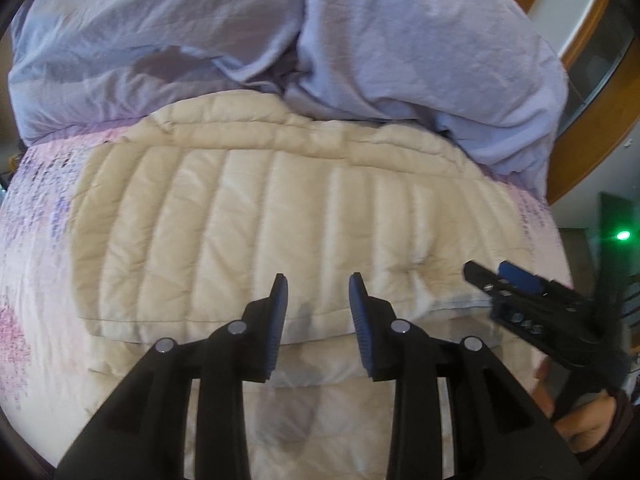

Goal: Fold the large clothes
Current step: 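Grasp the jacket hem with the left gripper while the right gripper grasps it too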

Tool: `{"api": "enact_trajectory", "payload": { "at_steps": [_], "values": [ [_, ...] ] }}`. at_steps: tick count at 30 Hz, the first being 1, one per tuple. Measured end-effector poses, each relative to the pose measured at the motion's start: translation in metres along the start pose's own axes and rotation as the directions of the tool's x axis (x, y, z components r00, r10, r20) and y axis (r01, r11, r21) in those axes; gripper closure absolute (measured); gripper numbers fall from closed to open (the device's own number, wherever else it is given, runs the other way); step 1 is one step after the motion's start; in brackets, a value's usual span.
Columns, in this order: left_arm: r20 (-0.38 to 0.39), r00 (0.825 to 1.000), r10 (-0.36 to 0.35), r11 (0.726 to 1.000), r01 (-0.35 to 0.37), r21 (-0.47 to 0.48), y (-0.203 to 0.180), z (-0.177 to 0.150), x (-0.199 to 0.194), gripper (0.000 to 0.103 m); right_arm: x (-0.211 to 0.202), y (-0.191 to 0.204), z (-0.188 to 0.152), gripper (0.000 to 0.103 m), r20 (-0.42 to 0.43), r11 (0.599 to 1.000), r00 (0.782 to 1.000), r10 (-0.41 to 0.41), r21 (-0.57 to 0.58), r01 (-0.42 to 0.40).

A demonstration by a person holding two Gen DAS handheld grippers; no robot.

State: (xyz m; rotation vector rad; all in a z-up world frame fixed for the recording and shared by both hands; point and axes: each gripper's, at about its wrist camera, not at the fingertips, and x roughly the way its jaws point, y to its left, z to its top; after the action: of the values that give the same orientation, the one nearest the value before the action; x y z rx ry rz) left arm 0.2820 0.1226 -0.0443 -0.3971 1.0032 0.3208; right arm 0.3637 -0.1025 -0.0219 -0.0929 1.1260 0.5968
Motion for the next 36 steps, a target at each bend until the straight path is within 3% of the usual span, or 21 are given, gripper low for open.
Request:
{"api": "enact_trajectory", "payload": {
  "at_steps": [5, 13, 24, 36],
  "values": [
    [-0.005, 0.998, 0.062, 0.998, -0.062, -0.012, 0.021, -0.004, 0.005, 0.070, 0.002, 0.027, 0.004, 0.053, 0.013, 0.998, 0.999, 0.041, -0.050, -0.040],
    [-0.017, 0.991, 0.131, 0.991, -0.132, -0.023, 0.047, -0.006, 0.013, 0.067, 0.013, 0.055, 0.006, 0.054, -0.002, 0.995, 0.998, 0.056, -0.085, -0.056],
    [-0.040, 0.987, 0.159, 0.987, -0.160, -0.032, 0.064, -0.002, 0.026, 0.066, 0.029, 0.067, 0.008, 0.054, -0.022, 0.993, 0.999, 0.031, -0.110, -0.033],
    [-0.078, 0.981, 0.177, 0.983, -0.180, -0.025, 0.070, -0.005, 0.051, 0.065, 0.060, 0.060, -0.008, 0.055, -0.099, 0.996, 0.995, -0.008, -0.094, -0.002]
  ]
}}
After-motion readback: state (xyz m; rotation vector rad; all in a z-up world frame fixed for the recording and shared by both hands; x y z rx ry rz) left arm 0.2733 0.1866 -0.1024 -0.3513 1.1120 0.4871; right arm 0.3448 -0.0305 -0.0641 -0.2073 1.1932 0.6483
